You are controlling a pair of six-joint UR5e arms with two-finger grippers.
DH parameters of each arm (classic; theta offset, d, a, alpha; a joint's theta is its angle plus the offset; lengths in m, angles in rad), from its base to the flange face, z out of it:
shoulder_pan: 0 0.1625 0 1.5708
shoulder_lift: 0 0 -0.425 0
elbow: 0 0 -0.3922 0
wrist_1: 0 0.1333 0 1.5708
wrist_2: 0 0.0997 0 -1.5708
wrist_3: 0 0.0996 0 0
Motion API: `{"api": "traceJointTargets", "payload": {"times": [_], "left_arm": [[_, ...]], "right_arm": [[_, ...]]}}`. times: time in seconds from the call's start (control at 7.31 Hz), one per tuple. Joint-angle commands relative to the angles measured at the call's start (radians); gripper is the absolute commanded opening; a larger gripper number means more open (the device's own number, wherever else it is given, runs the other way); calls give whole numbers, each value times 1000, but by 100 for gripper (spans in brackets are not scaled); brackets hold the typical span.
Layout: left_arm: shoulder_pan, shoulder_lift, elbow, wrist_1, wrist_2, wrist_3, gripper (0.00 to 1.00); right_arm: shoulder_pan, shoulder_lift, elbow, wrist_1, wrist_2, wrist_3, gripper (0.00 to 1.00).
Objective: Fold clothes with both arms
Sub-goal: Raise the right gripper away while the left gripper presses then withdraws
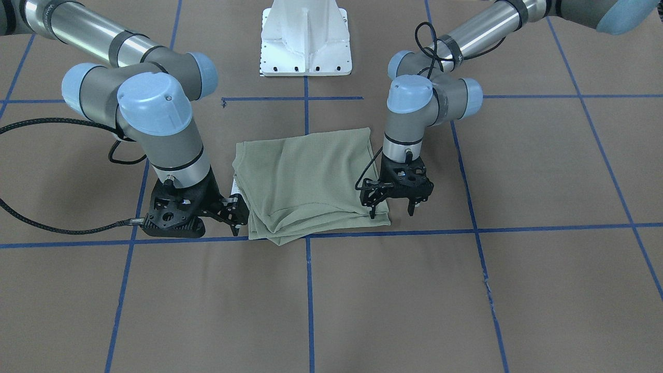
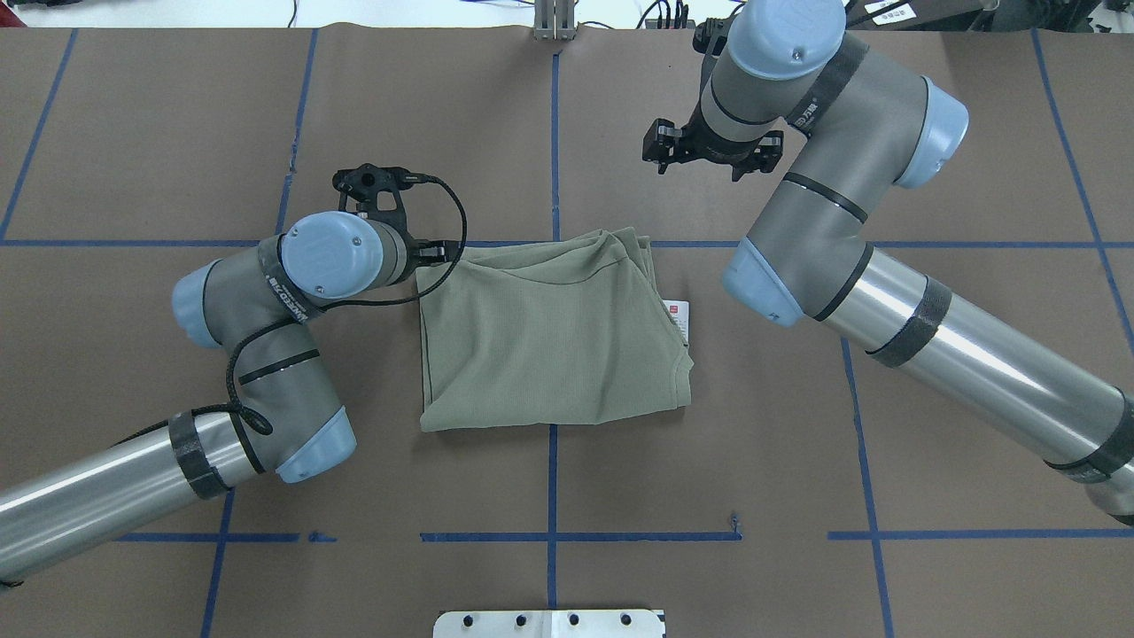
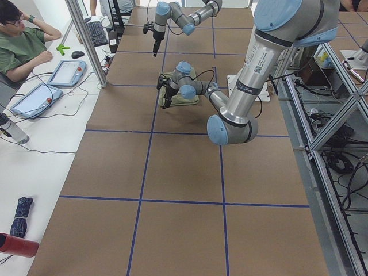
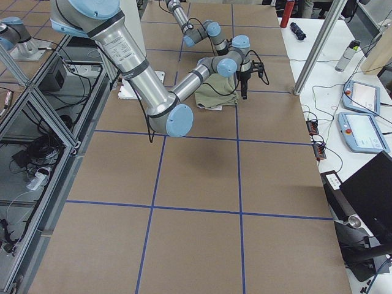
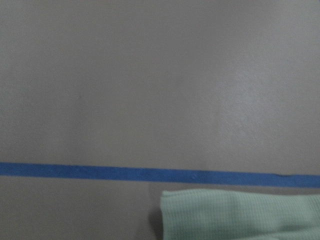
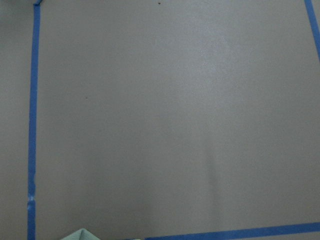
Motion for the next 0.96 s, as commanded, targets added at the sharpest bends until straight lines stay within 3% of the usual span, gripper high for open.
{"api": "traceJointTargets", "payload": {"times": [0.0, 0.27, 0.41, 0.55, 0.82], "left_arm": [[-74, -5, 44, 0, -4, 63, 100], [-117, -1, -15, 11, -77, 143, 100], [-154, 51, -110, 11, -134, 219, 100], [-194, 137, -219, 16, -185, 315, 100], [-357, 277, -308, 16, -368, 574, 100]], "right_arm": [[-3, -7, 4, 11, 0, -1, 100], [11, -21, 24, 5, 17, -17, 100], [58, -51, 30, -1, 43, -105, 100], [122, -118, 44, -1, 108, -241, 100], [250, -302, 85, 0, 149, -583, 100]]}}
